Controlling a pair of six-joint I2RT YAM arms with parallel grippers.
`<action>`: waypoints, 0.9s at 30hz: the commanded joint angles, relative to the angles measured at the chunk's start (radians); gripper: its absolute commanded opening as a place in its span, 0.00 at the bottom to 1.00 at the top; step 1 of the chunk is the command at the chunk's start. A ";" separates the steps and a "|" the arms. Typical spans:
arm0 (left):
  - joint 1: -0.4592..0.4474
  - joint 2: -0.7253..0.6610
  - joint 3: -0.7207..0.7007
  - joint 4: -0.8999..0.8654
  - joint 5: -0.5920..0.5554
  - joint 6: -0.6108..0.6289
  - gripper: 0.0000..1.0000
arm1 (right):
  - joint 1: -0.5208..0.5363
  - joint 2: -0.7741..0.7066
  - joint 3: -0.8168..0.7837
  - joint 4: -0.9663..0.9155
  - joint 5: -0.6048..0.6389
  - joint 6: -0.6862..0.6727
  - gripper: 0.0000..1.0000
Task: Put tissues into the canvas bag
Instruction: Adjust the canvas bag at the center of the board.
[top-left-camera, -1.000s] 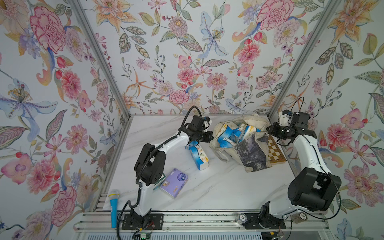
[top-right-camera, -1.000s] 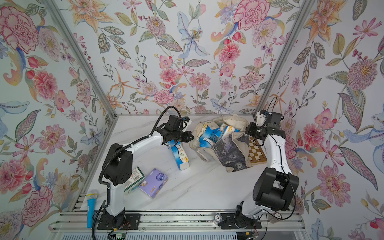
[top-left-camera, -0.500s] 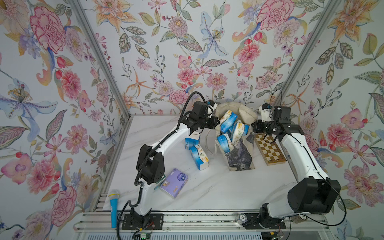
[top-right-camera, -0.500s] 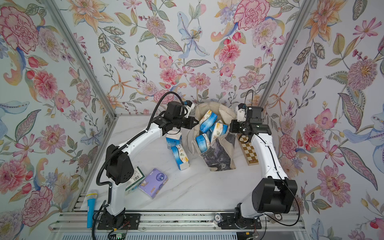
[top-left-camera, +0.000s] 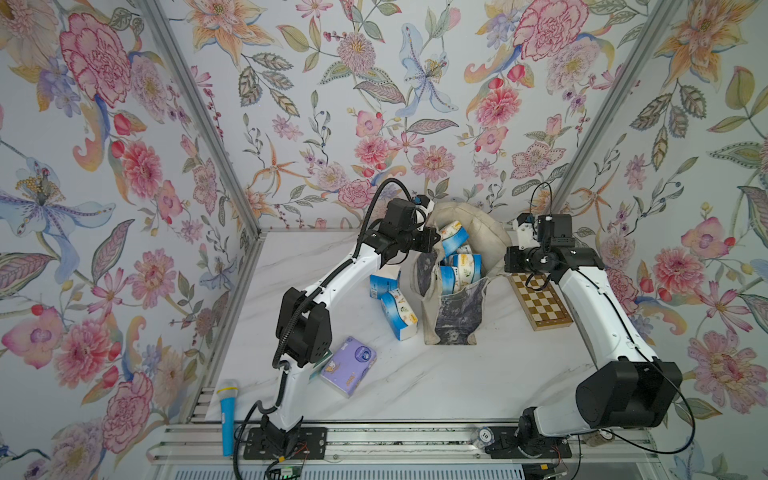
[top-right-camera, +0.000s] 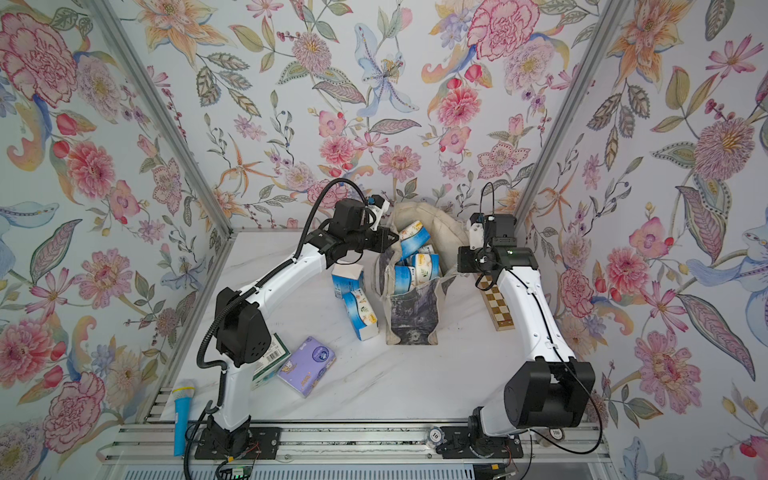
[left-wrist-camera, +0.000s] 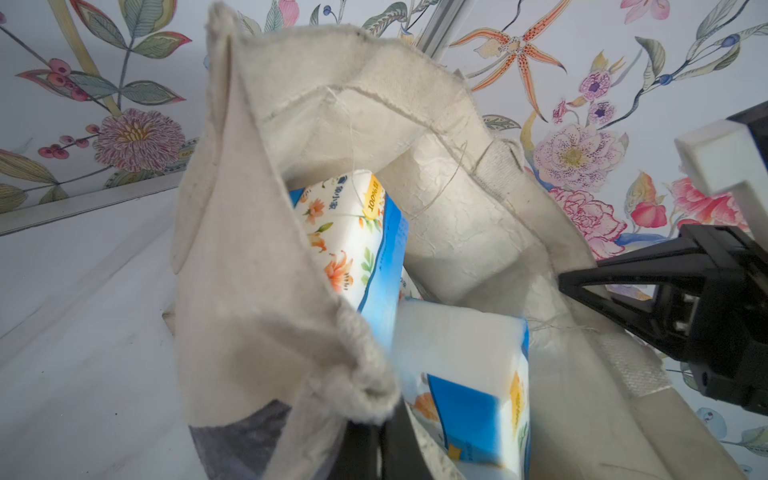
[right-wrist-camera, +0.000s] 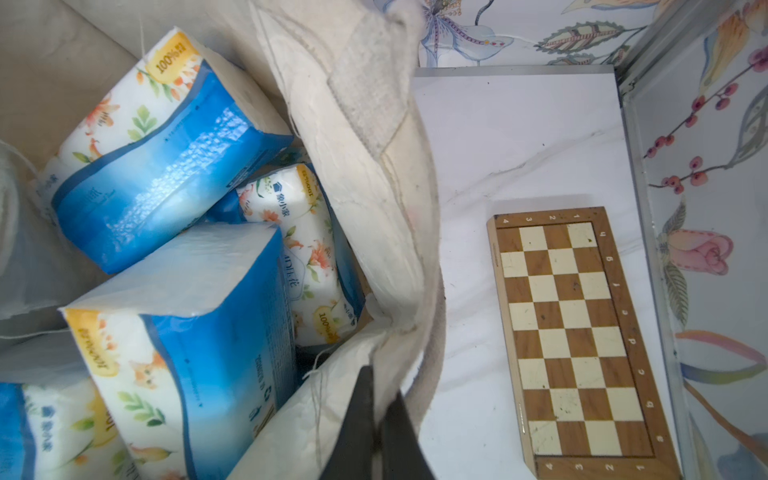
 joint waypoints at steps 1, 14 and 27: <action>0.024 -0.046 -0.064 -0.011 -0.053 0.039 0.00 | -0.027 -0.059 0.011 -0.011 0.012 0.024 0.21; 0.058 -0.117 -0.143 0.009 -0.067 0.051 0.00 | 0.277 -0.262 0.031 0.121 -0.151 -0.028 0.39; 0.066 -0.118 -0.143 0.026 -0.057 0.047 0.00 | 0.792 -0.202 -0.081 0.173 -0.273 -0.005 0.41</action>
